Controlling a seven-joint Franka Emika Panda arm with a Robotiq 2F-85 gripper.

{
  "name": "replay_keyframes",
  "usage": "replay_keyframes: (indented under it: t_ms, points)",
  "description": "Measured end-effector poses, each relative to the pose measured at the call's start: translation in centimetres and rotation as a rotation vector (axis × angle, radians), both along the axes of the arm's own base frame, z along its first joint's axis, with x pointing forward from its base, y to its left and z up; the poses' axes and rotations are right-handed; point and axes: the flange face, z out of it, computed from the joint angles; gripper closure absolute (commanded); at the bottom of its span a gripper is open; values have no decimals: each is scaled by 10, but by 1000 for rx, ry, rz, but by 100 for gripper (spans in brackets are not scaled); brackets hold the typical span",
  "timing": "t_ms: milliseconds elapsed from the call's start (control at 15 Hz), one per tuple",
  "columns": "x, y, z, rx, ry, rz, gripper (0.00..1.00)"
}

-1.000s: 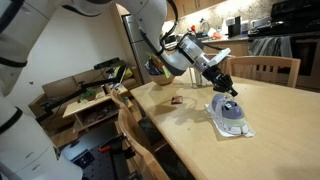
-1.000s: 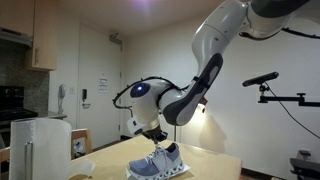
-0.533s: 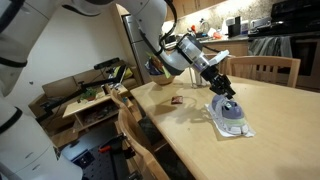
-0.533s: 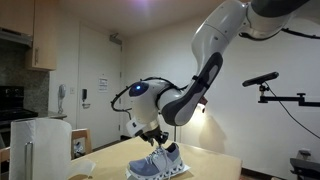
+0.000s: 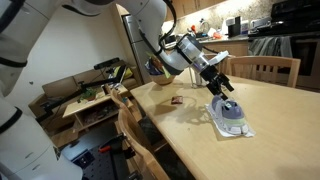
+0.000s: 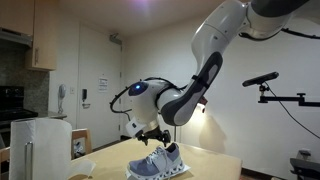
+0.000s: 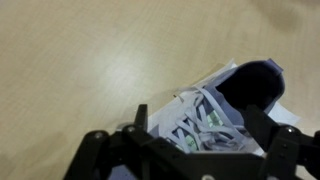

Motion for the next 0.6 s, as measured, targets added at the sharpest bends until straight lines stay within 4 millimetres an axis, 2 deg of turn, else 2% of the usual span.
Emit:
replay_keyframes:
  t_ms: [67, 133, 600]
  points:
    - [0, 0, 0, 0, 1, 2, 25]
    - [0, 0, 0, -1, 4, 5, 29]
    - [0, 0, 0, -8, 23, 28, 82]
